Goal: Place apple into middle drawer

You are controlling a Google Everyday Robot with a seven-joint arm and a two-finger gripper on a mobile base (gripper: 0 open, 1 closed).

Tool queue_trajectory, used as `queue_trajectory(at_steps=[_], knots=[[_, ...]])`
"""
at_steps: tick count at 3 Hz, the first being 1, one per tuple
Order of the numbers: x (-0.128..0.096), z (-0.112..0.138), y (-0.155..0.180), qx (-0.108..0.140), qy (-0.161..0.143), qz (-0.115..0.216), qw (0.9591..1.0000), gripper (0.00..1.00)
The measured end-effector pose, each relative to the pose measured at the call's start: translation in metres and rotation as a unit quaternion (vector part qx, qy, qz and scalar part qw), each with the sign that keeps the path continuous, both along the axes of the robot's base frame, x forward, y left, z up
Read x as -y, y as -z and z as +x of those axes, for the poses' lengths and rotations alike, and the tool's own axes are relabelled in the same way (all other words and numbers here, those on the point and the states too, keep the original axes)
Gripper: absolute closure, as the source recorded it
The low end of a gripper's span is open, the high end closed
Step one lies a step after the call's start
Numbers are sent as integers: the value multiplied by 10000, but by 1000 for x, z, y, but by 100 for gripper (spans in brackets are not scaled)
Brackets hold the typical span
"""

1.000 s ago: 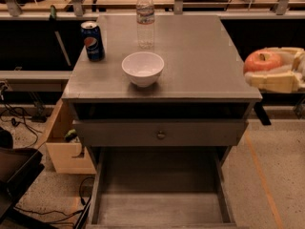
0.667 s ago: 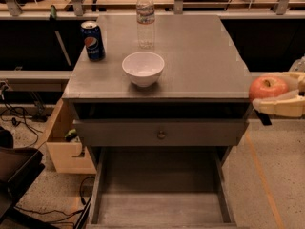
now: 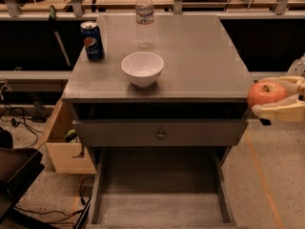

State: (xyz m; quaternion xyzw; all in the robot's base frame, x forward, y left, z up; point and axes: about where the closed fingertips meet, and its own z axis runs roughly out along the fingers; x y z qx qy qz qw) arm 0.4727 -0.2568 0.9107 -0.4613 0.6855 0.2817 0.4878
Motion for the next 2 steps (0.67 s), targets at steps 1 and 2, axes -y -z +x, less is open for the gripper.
queue_trajectory(at_steps=[1,2], knots=[[-9,6,7,-1,-15,-156,9999,100],[-21,4,50,-99,-135,-348,9993,100]])
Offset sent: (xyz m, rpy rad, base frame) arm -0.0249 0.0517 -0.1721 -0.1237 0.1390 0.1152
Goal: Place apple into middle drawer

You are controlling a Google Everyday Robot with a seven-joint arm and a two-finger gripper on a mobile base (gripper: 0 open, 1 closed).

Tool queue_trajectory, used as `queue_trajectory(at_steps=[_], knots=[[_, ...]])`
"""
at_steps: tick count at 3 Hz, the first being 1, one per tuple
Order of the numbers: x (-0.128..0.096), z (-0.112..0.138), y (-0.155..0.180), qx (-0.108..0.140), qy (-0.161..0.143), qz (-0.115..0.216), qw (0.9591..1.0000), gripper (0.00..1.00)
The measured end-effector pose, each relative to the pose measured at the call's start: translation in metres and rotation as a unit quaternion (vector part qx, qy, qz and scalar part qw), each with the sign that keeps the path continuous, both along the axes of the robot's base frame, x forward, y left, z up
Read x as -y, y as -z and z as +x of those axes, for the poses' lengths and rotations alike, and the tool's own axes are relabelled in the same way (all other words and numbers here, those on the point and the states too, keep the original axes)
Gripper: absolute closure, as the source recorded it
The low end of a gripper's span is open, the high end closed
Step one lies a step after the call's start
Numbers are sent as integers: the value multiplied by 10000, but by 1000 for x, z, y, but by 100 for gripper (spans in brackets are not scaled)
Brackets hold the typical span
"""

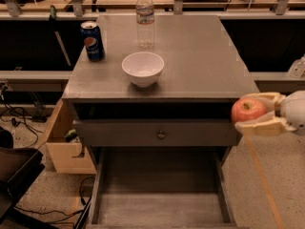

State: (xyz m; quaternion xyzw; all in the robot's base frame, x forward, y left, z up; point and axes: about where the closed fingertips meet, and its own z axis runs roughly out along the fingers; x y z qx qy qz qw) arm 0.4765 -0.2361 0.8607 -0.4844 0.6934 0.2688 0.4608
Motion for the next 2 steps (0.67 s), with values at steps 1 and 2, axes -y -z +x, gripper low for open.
queue_trajectory(at_steps=[1,2], knots=[[-20,-21,85,-307,-368,-34,9988,100],[-40,-45,174,-480,-774,122,9958,100]])
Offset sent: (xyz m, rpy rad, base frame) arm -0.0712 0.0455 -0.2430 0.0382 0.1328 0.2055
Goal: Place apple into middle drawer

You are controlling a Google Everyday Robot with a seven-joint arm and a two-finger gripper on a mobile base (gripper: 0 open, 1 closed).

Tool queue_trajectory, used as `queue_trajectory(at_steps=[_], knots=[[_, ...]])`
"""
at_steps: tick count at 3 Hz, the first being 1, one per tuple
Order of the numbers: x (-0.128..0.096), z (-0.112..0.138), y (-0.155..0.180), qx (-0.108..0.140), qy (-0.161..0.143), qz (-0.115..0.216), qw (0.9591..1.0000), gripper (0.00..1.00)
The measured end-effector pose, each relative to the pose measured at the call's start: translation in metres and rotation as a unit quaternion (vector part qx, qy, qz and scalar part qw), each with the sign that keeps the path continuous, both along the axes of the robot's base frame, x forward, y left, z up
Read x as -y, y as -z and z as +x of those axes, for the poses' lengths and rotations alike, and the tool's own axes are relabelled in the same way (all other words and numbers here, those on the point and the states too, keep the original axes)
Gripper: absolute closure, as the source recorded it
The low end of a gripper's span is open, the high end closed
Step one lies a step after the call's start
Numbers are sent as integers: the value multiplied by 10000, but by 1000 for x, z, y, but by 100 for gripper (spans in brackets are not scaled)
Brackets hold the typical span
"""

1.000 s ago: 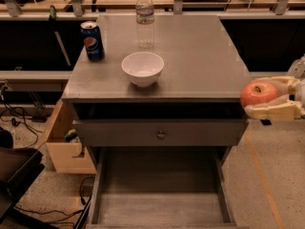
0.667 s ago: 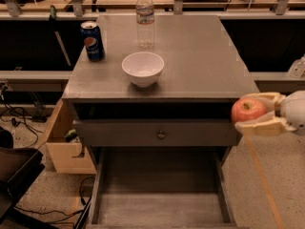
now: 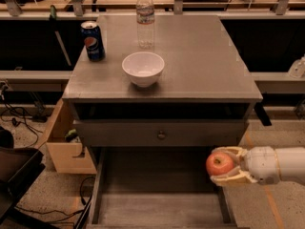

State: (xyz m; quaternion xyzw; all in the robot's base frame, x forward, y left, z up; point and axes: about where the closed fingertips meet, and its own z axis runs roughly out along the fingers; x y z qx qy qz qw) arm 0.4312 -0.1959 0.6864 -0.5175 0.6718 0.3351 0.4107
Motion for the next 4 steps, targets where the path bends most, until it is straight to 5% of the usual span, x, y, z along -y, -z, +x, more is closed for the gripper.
queue_trajectory(at_steps=[1,2,3,4], knots=[[-16,-3,45,-7,-212,170,9996,100],[-16,-3,45,-7,-212,171,9996,100],[-45,-4,57,-52,-345,89,9994,100],[-101,10,94,-277,-578,249,9976,100]])
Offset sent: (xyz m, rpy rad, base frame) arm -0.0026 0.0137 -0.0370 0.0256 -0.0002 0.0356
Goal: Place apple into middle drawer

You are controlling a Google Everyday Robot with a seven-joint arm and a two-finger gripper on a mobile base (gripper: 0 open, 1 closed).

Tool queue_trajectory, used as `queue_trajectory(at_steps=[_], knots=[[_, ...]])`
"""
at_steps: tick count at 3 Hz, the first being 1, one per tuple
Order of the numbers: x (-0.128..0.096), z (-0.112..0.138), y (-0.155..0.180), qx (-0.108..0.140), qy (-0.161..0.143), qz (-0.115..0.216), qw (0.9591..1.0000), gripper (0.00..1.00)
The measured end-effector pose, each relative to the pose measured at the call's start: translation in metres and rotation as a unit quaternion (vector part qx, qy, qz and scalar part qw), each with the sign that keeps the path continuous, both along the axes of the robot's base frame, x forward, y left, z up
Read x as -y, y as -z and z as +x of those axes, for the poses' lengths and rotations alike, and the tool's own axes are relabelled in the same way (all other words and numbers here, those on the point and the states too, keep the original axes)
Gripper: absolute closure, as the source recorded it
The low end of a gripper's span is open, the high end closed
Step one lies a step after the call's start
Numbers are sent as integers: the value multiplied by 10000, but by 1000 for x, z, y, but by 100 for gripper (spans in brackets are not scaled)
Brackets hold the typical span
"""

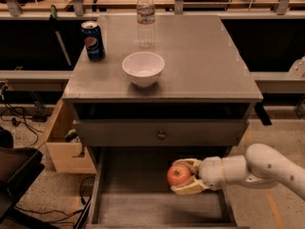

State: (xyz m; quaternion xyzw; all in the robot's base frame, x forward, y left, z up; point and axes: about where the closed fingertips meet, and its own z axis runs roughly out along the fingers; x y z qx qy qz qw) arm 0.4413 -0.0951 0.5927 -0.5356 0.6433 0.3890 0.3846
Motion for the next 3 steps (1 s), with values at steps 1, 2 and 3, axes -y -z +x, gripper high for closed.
queue_trajectory(at_steps=[1,2,3], knots=[[-61,13,52,-269,-168,430,9986,100],[-99,27,96,-323,-145,905,9953,100],[-122,32,130,-129,-75,1265,9919,100]])
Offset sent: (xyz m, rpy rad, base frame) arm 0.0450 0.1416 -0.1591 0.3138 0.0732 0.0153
